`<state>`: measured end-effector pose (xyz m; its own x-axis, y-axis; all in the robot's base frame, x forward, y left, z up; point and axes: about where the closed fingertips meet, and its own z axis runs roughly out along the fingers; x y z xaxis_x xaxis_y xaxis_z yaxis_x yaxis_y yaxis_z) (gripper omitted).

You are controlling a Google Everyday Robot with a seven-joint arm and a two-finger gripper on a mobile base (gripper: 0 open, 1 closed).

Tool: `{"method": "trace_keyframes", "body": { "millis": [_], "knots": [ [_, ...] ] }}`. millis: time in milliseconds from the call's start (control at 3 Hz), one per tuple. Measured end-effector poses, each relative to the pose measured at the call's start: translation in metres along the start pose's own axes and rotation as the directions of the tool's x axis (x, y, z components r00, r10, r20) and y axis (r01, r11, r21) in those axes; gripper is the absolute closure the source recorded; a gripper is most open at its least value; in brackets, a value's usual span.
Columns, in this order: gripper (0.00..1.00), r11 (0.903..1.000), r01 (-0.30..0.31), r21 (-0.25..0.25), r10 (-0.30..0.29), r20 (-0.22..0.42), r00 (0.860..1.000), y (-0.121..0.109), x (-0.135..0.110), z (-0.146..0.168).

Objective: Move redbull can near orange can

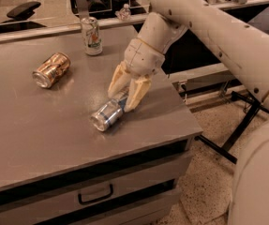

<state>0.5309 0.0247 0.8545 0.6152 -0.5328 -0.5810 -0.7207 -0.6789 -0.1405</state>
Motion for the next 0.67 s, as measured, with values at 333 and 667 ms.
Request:
{"method": "trace_keyframes", "body": {
  "millis": [333, 667],
  "knots": [
    [0.94, 0.9965, -0.054, 0.064, 0.054, 0.003, 0.999, -0.010, 0.005, -0.014],
    [1.00, 0.9763, -0.158, 0.148, 0.163, -0.018, 0.987, -0.032, 0.025, -0.034]
  ]
}}
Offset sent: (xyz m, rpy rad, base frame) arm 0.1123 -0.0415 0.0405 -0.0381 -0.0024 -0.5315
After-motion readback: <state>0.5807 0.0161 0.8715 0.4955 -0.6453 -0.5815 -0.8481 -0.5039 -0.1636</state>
